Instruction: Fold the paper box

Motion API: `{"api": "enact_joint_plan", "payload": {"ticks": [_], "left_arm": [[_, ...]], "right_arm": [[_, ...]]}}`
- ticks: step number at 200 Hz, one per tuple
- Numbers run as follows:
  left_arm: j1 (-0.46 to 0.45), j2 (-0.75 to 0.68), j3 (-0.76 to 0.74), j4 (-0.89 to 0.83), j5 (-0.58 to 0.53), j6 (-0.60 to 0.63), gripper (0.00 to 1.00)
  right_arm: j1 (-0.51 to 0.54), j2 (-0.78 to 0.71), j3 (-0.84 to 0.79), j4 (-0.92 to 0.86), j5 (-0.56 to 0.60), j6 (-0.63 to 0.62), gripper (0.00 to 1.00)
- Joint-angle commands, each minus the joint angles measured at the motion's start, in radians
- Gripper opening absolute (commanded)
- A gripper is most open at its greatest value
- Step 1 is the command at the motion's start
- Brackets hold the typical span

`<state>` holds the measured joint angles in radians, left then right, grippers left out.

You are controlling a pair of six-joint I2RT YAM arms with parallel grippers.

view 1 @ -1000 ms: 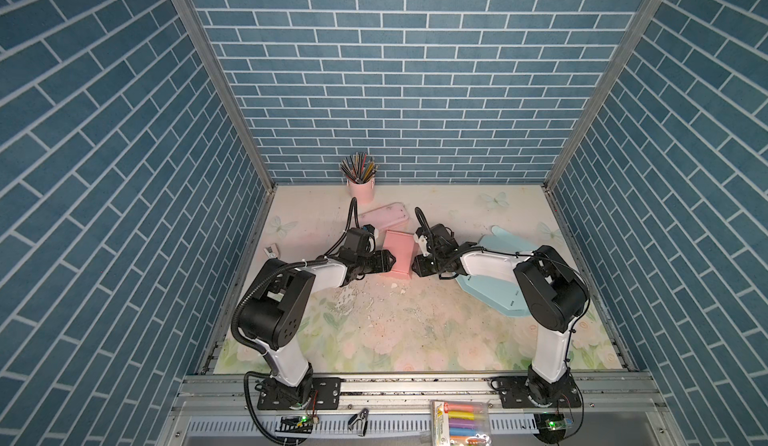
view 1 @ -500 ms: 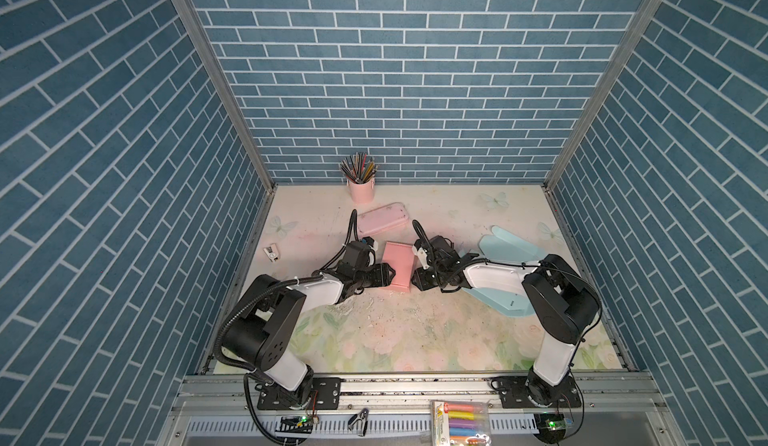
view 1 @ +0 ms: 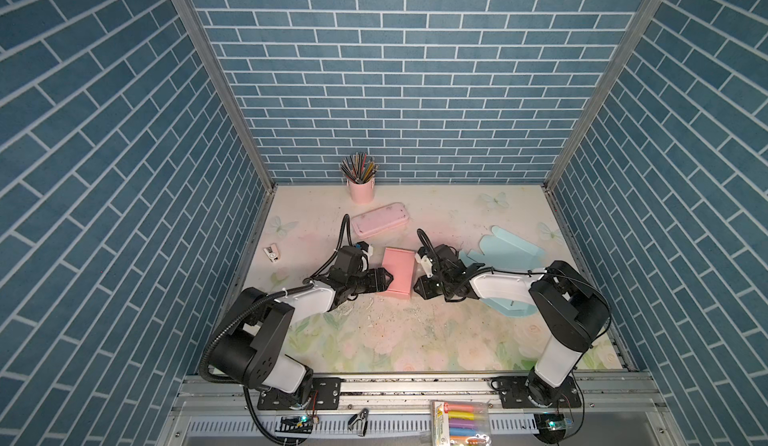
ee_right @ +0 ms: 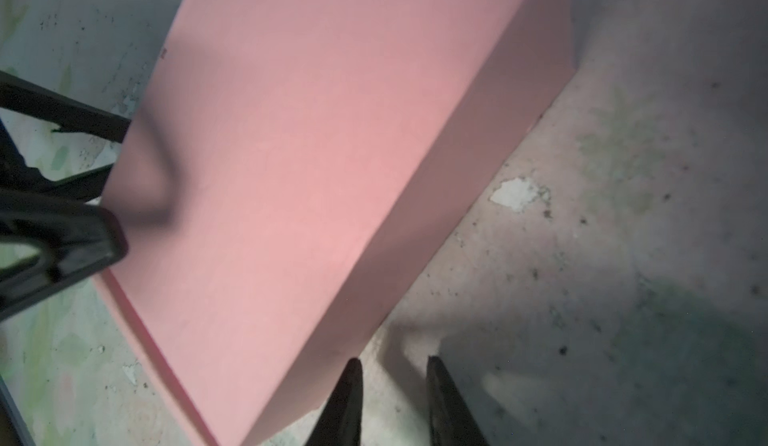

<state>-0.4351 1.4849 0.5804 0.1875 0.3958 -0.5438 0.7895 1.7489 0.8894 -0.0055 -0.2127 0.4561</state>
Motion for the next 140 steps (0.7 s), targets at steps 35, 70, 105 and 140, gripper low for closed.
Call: {"api": "enact_joint_plan", "payload": {"ticks": [35, 70, 105, 140], "left_arm": [[0.016, 0.035, 0.106, -0.03, 0.011, 0.047, 0.79], [0.025, 0.105, 0.161, 0.006, 0.011, 0.043, 0.77], [0.03, 0.154, 0.214, 0.012, 0.01, 0.038, 0.76], [0.03, 0.2, 0.247, 0.019, 0.022, 0.037, 0.75]], "right_arm": [[-0.061, -0.013, 0.088, -0.094, 0.021, -0.042, 0.08], [-0.085, 0.033, 0.155, -0.105, 0.023, -0.072, 0.04], [-0.105, 0.087, 0.211, -0.109, 0.027, -0.091, 0.02], [-0.116, 0.146, 0.243, -0.105, 0.021, -0.1, 0.0]]}}
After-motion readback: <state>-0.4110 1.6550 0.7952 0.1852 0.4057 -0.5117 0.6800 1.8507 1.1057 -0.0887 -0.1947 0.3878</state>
